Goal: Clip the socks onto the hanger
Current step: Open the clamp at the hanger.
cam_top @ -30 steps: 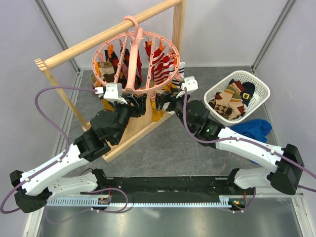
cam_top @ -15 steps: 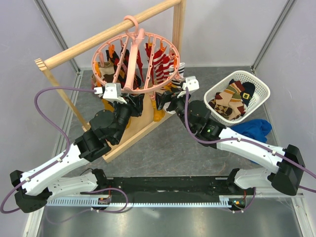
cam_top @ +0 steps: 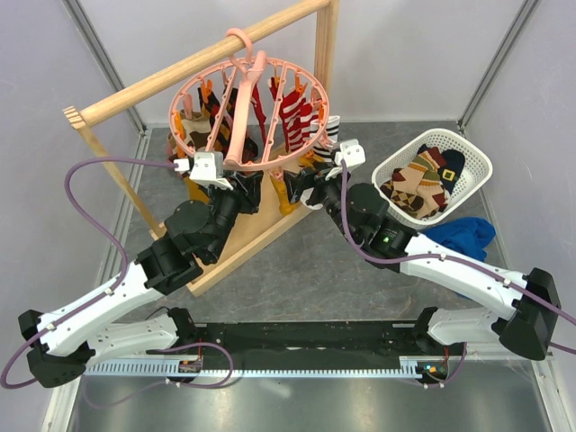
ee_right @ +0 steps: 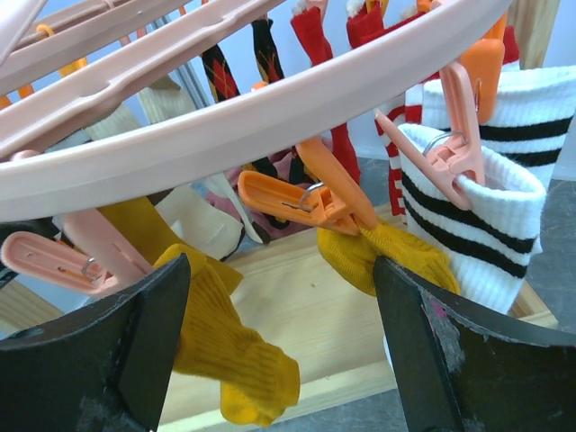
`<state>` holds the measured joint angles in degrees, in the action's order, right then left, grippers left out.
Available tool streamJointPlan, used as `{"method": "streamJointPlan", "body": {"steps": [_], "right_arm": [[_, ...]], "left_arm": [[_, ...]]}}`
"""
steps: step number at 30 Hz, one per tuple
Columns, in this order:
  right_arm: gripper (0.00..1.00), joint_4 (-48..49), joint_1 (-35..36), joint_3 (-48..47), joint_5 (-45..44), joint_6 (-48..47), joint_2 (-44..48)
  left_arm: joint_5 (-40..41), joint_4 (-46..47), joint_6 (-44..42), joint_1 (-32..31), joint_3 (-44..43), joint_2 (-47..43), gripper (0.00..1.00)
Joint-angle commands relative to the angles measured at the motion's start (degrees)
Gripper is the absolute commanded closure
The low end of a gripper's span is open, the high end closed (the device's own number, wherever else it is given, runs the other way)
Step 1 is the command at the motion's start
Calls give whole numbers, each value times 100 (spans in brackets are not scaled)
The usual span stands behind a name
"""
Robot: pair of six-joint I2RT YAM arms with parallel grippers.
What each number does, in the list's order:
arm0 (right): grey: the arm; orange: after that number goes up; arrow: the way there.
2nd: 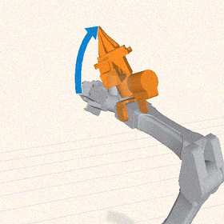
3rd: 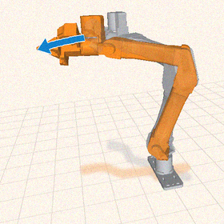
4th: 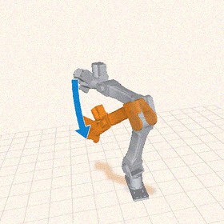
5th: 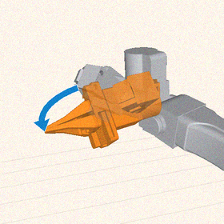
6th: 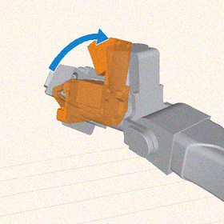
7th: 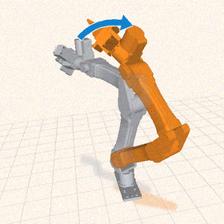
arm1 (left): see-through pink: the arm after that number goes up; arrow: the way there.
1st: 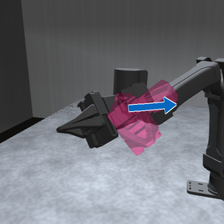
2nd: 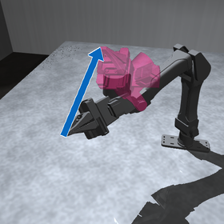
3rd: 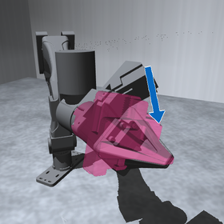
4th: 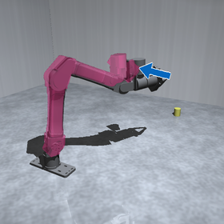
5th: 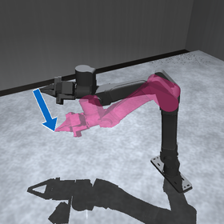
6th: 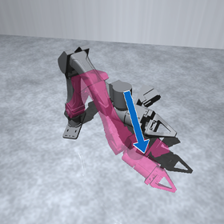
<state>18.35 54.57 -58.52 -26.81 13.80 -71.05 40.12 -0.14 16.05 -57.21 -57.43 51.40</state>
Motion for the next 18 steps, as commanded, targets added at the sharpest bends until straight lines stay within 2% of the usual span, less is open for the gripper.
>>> {"method": "streamJointPlan", "body": {"steps": [1, 10, 18], "right_arm": [[10, -445, -16, -142, 176, -35, 337], [8, -2492, -16, -730, 475, -106, 697], [7, -4031, -331, -898, -771, -229, 935]], "left_arm": [[14, -327, -313, -27, -111, 116, 98], [-241, -786, -506, -10, -111, 327, 98], [-557, -698, -981, -18, -119, 415, 98]]}}
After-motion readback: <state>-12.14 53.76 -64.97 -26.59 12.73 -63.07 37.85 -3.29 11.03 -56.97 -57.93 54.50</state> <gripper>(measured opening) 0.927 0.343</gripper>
